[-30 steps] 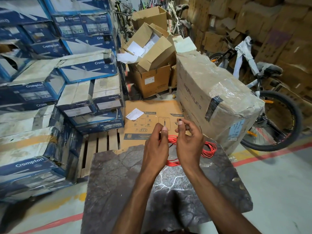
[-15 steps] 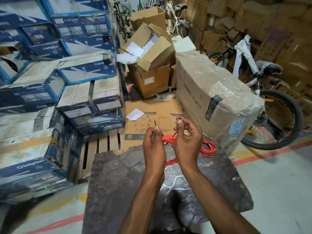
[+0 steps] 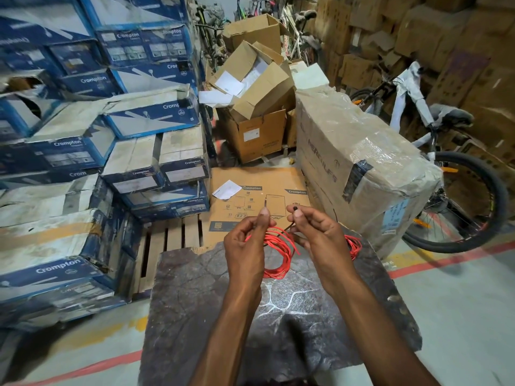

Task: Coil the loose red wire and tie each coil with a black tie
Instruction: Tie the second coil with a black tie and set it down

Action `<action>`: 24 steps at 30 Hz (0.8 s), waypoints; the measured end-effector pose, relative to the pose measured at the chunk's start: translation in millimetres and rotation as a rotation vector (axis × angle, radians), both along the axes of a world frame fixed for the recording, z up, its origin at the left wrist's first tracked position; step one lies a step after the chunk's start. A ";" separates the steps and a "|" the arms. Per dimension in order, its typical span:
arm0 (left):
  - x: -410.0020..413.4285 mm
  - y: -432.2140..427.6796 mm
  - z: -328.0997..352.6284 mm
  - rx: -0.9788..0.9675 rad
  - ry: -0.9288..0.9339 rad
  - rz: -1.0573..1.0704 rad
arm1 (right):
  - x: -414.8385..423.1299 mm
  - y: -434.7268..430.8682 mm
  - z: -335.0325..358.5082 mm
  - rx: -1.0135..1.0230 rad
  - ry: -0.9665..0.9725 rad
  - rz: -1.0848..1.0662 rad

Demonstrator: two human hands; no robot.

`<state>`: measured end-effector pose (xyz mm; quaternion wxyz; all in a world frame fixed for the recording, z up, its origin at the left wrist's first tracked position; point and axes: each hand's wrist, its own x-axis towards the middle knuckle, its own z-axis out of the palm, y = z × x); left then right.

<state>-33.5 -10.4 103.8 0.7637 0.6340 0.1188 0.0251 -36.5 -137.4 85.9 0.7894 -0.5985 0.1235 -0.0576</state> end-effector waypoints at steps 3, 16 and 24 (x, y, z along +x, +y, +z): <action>-3.9 5.0 5.9 -0.039 0.016 -0.017 | -2.2 -5.3 6.0 0.040 -0.003 0.027; -18.3 17.0 32.9 -0.095 -0.002 -0.207 | -3.8 -0.9 13.5 0.167 -0.046 0.147; -18.8 19.1 35.1 -0.106 0.031 -0.239 | -2.9 0.8 11.7 0.263 -0.018 0.214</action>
